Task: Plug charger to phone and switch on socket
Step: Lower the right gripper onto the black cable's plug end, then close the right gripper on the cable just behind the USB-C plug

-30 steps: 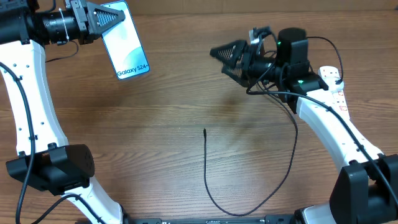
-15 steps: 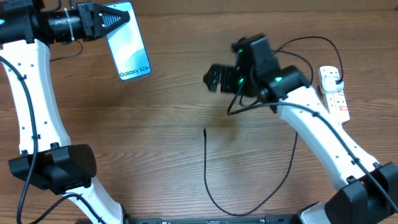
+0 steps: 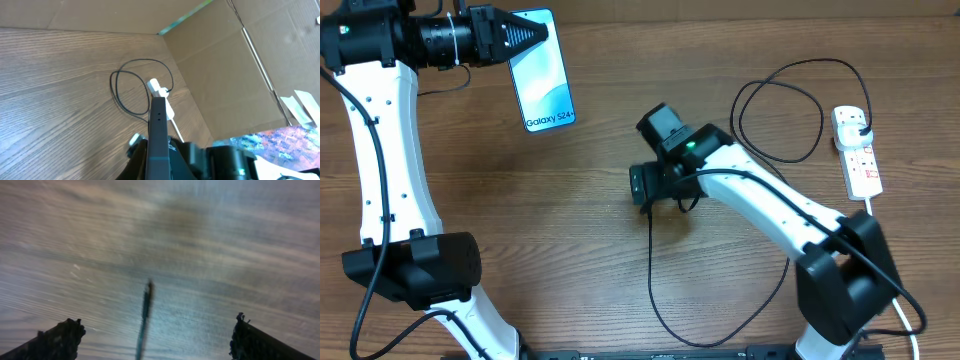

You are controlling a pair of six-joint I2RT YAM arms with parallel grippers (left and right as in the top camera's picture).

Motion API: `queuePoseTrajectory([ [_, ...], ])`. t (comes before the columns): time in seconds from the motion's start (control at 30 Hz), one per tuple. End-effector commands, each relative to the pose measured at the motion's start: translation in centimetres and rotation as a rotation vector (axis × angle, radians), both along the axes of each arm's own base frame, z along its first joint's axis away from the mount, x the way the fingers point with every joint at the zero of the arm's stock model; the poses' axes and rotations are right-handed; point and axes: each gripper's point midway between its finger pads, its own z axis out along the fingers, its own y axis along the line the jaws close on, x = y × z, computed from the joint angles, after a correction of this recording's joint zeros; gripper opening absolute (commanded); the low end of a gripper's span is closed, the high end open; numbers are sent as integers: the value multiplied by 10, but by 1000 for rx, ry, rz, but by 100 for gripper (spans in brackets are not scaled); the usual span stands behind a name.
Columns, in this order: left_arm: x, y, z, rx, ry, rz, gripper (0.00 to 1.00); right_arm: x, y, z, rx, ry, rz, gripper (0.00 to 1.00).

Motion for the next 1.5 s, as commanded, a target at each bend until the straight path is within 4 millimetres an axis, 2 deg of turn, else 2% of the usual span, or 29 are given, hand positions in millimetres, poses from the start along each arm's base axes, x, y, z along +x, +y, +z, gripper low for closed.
queuePoseTrajectory([
  [0.0,-4,1,9,15,-46,-2,4,-6,0,-9,-28,28,-21,95],
  [0.27,-1,4,5,44,-43,18,4,-20,8,-19,-17,88,-11,93],
  [0.53,0,4,5,47,-45,20,4,-46,17,-65,-87,164,49,93],
  [0.73,0,4,4,50,-44,22,4,-49,15,-67,-97,180,26,90],
  [0.8,0,4,4,50,-44,22,4,-51,14,-67,-105,188,25,84],
  [0.93,0,4,4,50,-45,22,4,-52,12,-68,-115,188,26,61],
  [1.03,0,4,4,50,-45,22,4,-52,12,-68,-115,188,26,39],
  [1.07,0,4,4,50,-45,22,4,-52,12,-68,-114,187,26,36],
  [1.17,0,4,4,50,-45,22,4,-51,13,-68,-110,182,26,33],
  [1.47,0,4,4,50,-45,22,4,-43,18,-68,-94,151,26,34],
])
